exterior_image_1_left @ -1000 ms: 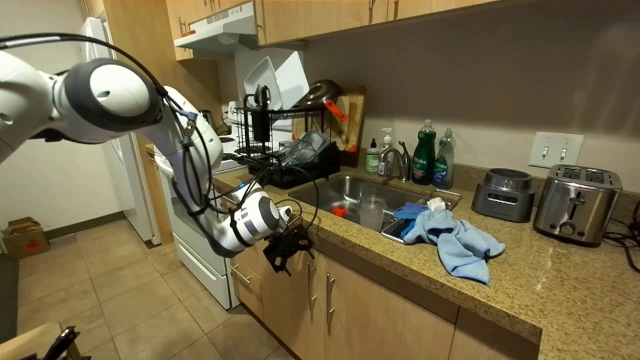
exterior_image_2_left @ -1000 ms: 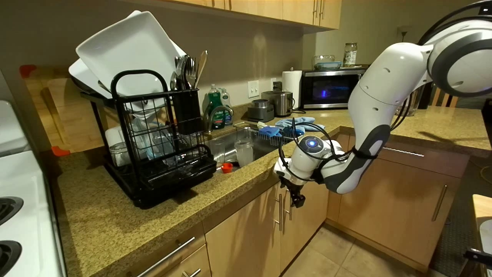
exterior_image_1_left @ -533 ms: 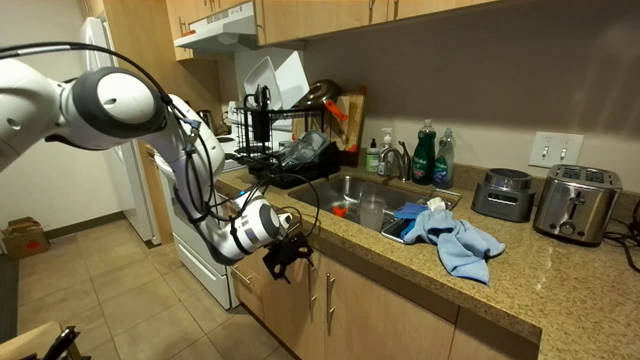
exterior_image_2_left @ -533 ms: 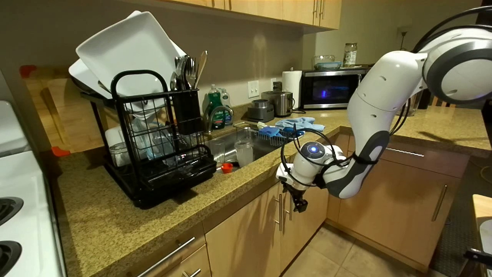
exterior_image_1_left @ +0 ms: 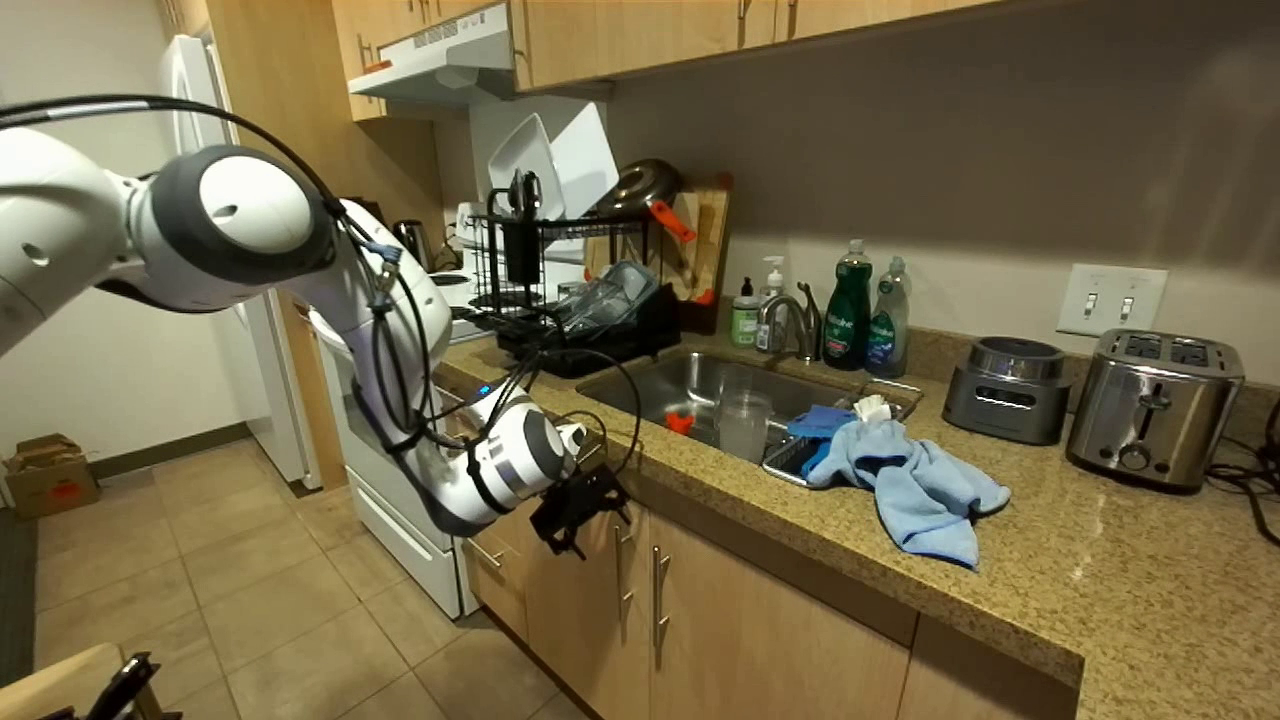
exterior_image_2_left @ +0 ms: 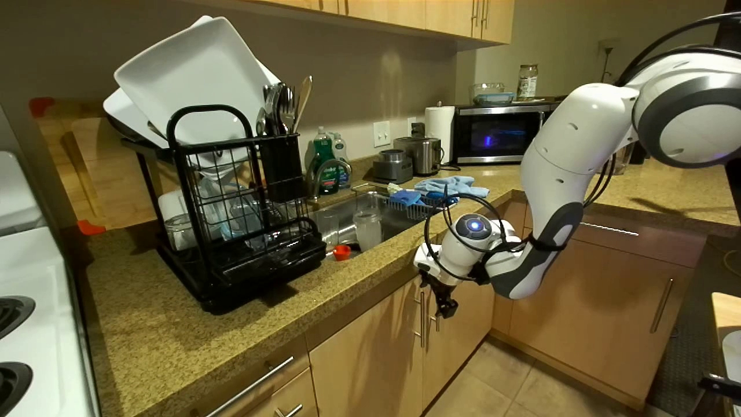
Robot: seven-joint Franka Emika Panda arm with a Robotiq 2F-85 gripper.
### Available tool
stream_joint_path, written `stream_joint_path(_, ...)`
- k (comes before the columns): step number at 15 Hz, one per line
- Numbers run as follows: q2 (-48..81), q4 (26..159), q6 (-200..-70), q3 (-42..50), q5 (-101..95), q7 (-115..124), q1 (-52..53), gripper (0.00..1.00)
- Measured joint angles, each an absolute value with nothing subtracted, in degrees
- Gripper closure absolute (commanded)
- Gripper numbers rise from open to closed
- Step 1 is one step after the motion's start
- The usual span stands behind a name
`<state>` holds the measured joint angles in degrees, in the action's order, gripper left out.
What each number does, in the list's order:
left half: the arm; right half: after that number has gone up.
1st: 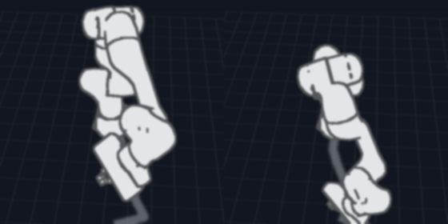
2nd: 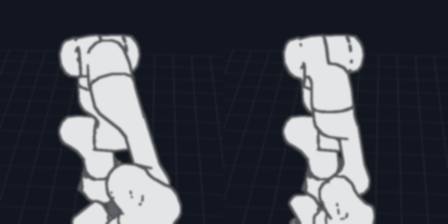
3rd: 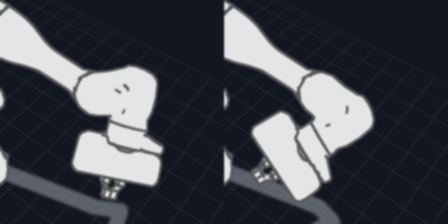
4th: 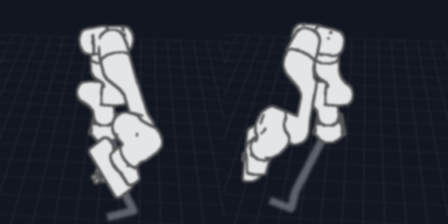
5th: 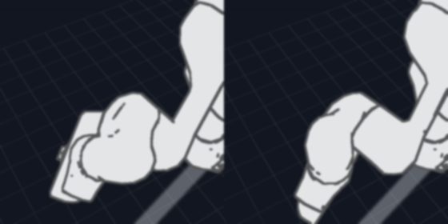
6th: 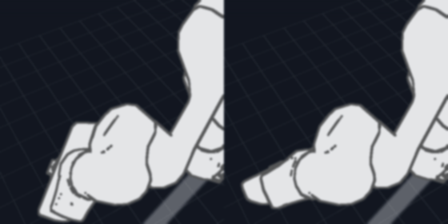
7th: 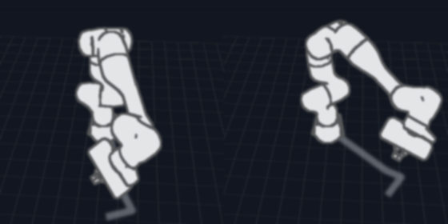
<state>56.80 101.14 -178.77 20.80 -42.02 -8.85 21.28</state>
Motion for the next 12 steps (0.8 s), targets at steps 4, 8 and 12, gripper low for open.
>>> stream_joint_path(4, 57.5, 100.9, -178.9, 20.8, -42.0, -8.5, 21.3, 0.0)
stream_joint_path(8, 58.2, 100.7, -179.4, 20.6, -41.8, -8.3, 21.2, 0.0)
stream_joint_path(12, 58.4, 100.7, -180.3, 20.6, -41.6, -7.4, 21.1, 0.0)
